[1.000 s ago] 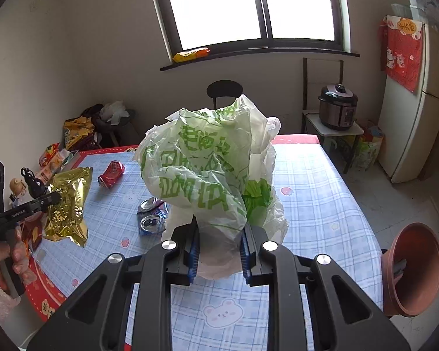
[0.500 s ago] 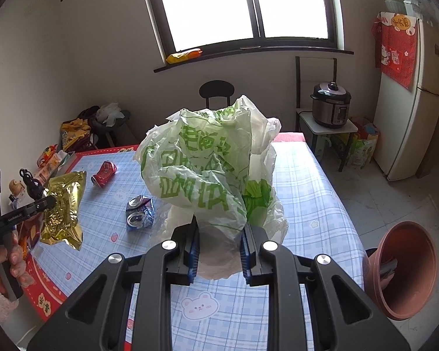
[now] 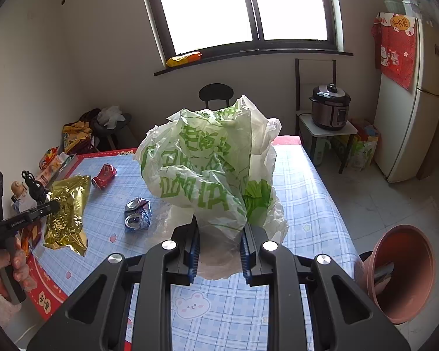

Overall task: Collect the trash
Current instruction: 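Lift the green-printed bag with the right gripper while the left gripper holds the gold foil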

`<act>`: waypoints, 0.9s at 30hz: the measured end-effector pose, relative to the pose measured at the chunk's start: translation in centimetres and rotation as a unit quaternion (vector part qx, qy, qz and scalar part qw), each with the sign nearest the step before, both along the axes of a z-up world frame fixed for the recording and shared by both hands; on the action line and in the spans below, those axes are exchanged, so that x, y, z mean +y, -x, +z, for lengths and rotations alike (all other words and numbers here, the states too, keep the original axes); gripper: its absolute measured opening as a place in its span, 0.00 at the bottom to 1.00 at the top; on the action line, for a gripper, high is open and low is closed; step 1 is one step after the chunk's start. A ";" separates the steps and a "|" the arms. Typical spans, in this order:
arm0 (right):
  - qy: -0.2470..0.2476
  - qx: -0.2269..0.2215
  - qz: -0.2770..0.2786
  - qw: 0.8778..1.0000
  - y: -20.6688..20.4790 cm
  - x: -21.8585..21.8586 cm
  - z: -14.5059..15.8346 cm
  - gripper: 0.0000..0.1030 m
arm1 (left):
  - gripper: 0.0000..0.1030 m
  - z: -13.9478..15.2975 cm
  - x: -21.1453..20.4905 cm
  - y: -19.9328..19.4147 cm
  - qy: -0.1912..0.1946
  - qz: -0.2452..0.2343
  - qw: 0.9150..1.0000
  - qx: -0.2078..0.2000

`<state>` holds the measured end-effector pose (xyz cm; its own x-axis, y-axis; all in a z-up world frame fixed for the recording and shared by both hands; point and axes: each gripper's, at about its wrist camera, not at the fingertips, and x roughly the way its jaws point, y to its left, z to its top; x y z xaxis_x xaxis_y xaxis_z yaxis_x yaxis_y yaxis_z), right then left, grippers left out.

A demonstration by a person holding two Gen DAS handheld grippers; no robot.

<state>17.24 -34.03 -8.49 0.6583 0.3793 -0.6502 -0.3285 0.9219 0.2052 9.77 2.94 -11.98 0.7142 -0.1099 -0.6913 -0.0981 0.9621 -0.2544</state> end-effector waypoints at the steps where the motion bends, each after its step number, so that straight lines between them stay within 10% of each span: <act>1: 0.000 0.000 -0.001 1.000 -0.1 0.0 0.1 0.22 | 0.38 0.0 -0.1 0.0 -0.001 -0.001 1.000 0.000; 27: -0.001 0.002 -0.020 1.000 0.5 0.1 0.2 0.22 | 0.38 -0.3 0.0 -1.2 0.003 -0.014 1.000 -0.001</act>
